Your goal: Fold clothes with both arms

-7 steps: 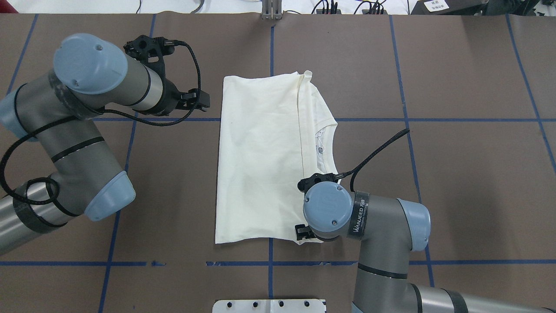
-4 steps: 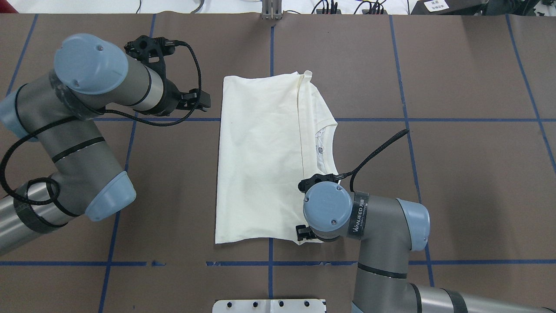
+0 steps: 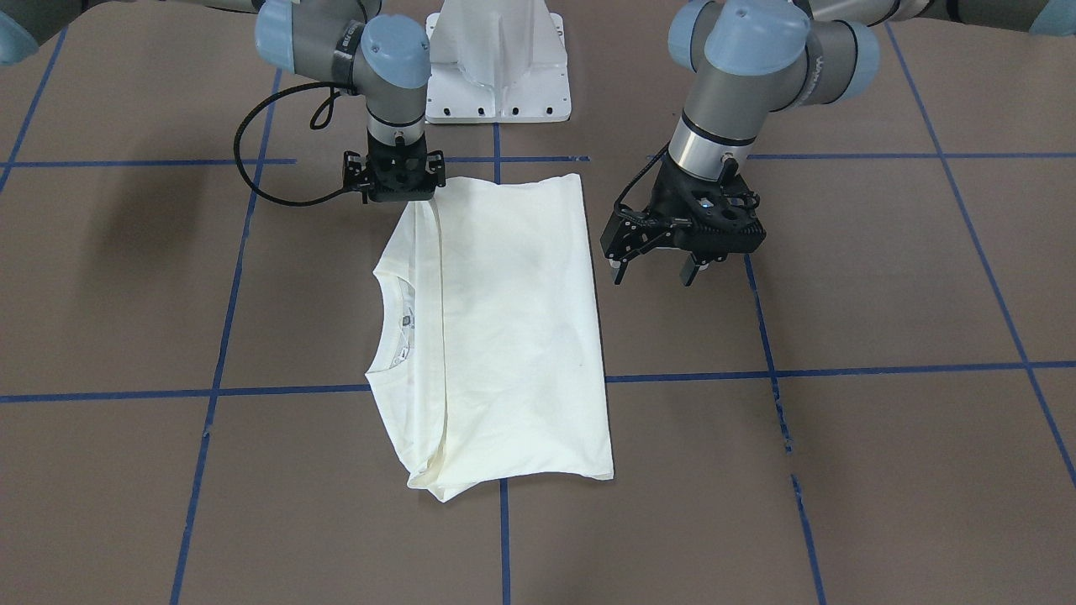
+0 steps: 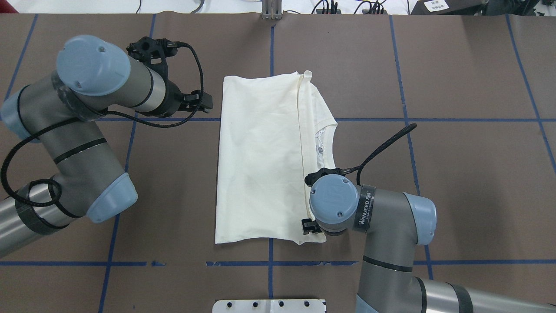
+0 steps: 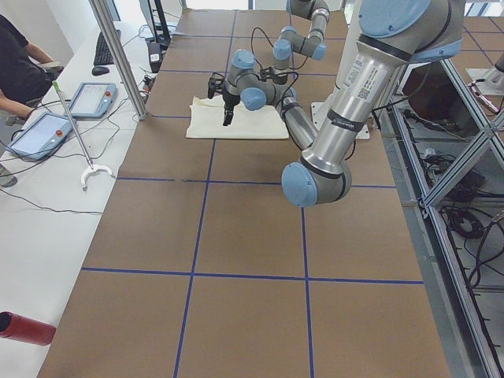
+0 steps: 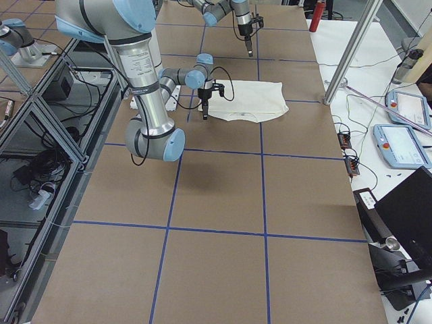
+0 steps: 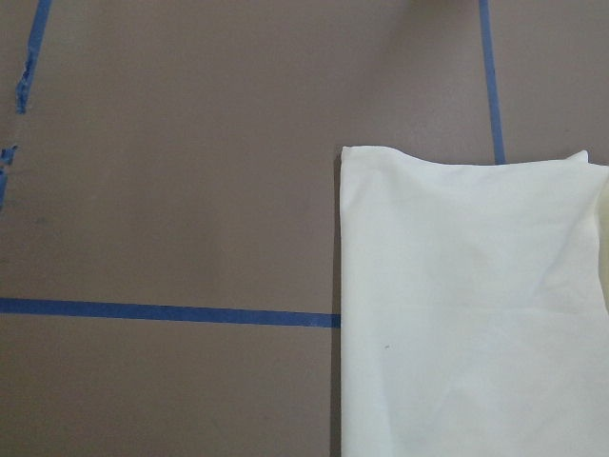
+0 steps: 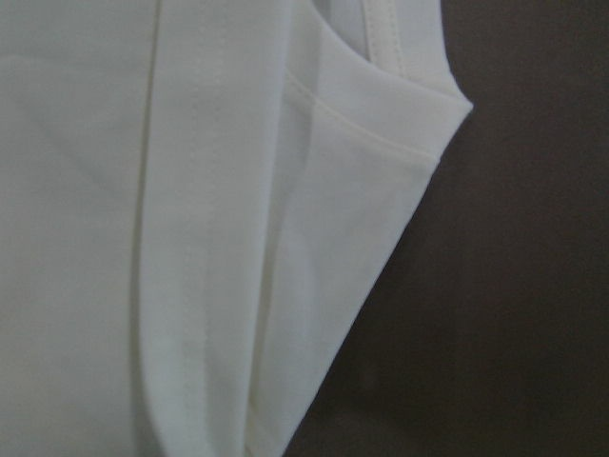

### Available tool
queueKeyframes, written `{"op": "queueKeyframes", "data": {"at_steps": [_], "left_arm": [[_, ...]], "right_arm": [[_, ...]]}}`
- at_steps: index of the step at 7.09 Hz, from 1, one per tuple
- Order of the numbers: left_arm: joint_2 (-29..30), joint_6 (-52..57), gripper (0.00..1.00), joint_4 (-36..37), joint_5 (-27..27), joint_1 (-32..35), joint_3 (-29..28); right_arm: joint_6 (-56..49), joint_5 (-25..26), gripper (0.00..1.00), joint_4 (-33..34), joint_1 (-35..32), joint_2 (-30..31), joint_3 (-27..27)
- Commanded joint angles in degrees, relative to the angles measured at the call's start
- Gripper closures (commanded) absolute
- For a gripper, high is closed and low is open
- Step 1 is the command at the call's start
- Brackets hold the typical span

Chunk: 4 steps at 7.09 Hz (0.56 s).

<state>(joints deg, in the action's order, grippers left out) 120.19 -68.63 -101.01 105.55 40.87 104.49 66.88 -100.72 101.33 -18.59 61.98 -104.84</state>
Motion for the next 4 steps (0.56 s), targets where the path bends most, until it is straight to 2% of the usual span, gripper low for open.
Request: {"op": "queueKeyframes", "data": {"at_steps": [1,3,4], "left_arm": [[0.2,-0.1,0.0,0.0,0.0,-0.6,0.0],[0.1,-0.1,0.0,0.0,-0.1,-0.6,0.1],[0.0,0.0,0.0,0.0,-0.1,-0.6,0.1]], "right_arm": [[-0.1,-0.1,0.0,0.2,-1.4,2.9,-2.1],[-0.1,0.3,0.0,0.1,-1.5,8.1,-5.5],[-0.1,0.0,0.0,0.2,-2.3,7.3,-5.7]]}}
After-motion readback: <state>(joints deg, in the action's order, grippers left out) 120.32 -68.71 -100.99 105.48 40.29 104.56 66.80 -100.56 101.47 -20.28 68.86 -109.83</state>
